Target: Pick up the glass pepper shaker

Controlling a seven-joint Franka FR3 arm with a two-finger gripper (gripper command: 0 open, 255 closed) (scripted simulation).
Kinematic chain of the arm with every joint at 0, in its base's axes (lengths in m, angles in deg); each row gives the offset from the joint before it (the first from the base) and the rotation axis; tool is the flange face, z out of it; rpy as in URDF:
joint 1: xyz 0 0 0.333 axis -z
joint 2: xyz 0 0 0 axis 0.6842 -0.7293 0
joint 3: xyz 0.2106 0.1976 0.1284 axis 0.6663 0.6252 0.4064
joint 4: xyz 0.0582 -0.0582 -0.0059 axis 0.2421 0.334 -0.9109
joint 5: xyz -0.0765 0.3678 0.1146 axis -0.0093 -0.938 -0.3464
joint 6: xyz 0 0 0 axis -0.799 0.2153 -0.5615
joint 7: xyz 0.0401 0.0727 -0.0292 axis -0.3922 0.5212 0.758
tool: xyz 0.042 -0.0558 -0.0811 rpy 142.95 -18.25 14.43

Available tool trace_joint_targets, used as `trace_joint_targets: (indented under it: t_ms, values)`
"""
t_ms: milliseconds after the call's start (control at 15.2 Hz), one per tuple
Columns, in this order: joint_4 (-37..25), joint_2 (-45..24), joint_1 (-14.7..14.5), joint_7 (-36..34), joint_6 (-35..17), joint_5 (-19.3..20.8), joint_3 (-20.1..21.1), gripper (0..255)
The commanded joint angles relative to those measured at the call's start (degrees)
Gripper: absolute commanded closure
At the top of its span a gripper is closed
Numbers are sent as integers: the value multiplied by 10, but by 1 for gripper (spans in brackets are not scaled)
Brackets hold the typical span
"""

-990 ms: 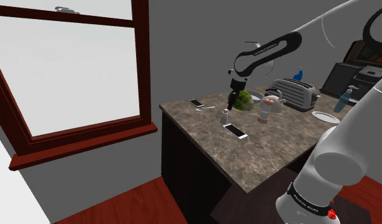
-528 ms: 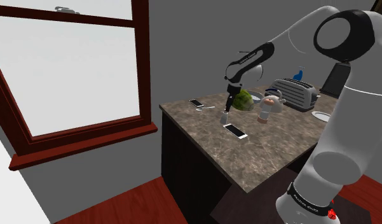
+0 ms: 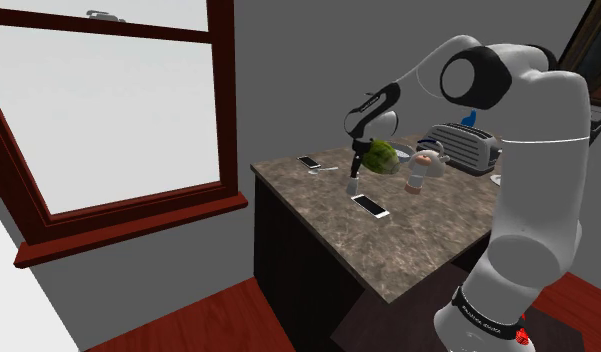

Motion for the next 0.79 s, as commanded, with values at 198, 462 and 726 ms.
trace_joint_targets:
  t_ms: [198,462,726]
  values:
    - [4,-27,6,9,-30,-12,7,0]
    - [5,-35,8,11,-39,-16,10,0]
    - [5,-35,9,12,-39,-16,10,255]
